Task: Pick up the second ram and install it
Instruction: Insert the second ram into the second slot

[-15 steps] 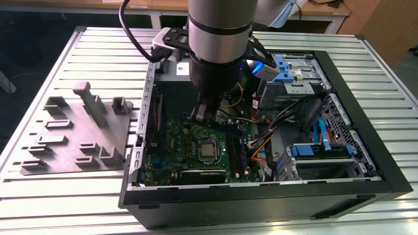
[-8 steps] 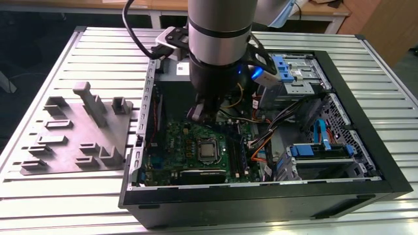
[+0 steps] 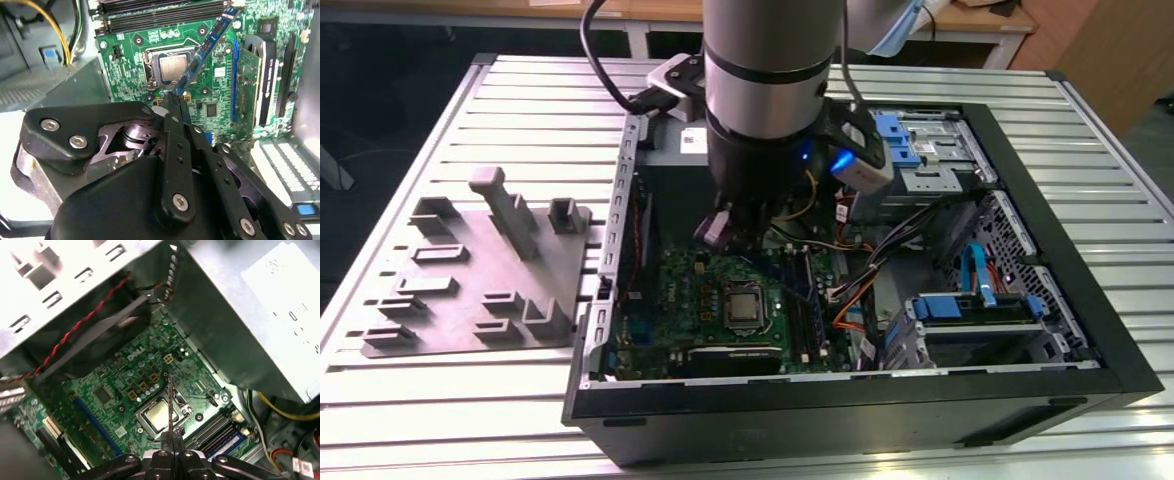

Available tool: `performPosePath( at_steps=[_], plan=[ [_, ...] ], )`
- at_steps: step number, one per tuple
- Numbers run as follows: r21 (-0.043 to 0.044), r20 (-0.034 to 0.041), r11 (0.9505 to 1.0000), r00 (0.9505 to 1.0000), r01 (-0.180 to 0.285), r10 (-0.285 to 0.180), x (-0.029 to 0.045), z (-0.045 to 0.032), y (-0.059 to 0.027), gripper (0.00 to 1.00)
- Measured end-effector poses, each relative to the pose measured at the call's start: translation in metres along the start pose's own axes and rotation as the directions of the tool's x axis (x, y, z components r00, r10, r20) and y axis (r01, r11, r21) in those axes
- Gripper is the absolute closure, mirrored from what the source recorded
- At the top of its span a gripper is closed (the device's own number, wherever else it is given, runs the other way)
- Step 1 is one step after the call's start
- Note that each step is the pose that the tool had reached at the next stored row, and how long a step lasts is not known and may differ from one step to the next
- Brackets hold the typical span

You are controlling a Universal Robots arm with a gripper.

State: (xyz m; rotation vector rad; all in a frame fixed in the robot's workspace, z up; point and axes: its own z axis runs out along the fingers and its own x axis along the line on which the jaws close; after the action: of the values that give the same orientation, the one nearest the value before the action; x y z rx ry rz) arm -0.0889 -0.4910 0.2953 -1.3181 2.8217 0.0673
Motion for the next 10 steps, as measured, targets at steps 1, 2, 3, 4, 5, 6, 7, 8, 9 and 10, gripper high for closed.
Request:
performPosePath(
  at_steps=[1, 2, 3, 4, 5, 6, 7, 8, 9, 10],
  plan=[
    [0.0008, 0.0005, 0.9998, 0.9998, -0.019, 0.019, 0.0, 0.0005, 0.0, 0.89],
    [0.0015, 0.001, 0.9993, 0.9993, -0.037, 0.037, 0.0, 0.001, 0.0, 0.89],
    [0.0023, 0.0016, 0.9985, 0.9985, -0.055, 0.055, 0.0001, 0.0015, 0.0, 0.89],
    [0.003, 0.0022, 0.9973, 0.9973, -0.073, 0.073, 0.0001, 0.002, 0.0, 0.89],
    [0.0037, 0.0027, 0.9959, 0.9959, -0.091, 0.091, 0.0001, 0.0025, -0.0001, 0.89],
    [0.0044, 0.0033, 0.9941, 0.9941, -0.109, 0.109, 0.0001, 0.003, -0.0001, 0.89],
    [0.0051, 0.0039, 0.992, 0.992, -0.127, 0.126, 0.0002, 0.0035, -0.0001, 0.89],
    [0.0059, 0.0045, 0.9893, 0.9893, -0.146, 0.146, 0.0002, 0.004, -0.0001, 0.89],
    [0.0066, 0.0051, 0.9865, 0.9865, -0.164, 0.164, 0.0002, 0.0045, -0.0001, 0.89],
    [0.0072, 0.0058, 0.9834, 0.9834, -0.181, 0.181, 0.0002, 0.005, -0.0001, 0.89]
  ],
)
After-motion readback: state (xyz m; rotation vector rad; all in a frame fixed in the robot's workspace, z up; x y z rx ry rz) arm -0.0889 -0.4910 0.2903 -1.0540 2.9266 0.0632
